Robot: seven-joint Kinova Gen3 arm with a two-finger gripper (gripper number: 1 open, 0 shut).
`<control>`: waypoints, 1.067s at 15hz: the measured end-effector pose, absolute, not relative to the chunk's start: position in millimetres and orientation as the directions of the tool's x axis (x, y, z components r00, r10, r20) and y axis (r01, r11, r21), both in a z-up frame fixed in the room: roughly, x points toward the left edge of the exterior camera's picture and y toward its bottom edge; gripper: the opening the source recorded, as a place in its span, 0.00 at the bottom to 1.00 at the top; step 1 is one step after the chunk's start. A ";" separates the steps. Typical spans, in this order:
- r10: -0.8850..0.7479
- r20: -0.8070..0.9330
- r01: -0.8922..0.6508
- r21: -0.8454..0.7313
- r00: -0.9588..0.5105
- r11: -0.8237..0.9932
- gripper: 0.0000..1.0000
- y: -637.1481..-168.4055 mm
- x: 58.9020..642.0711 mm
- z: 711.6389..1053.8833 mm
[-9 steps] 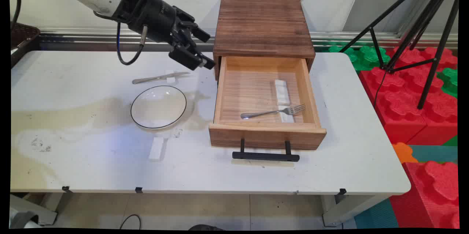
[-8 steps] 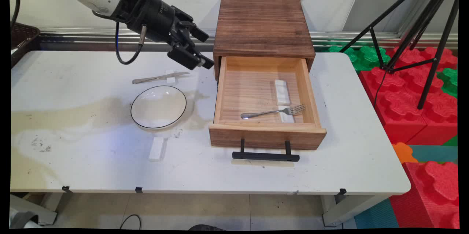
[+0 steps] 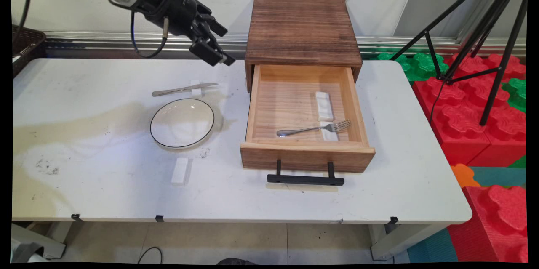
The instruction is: Pick up the knife from the left of the white plate
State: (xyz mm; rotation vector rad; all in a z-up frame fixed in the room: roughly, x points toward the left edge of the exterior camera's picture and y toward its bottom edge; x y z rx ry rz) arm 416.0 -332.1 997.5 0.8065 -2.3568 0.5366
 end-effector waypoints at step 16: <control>-0.559 0.330 -0.646 -0.306 -0.761 0.699 1.00 -430.0 491.1 941.5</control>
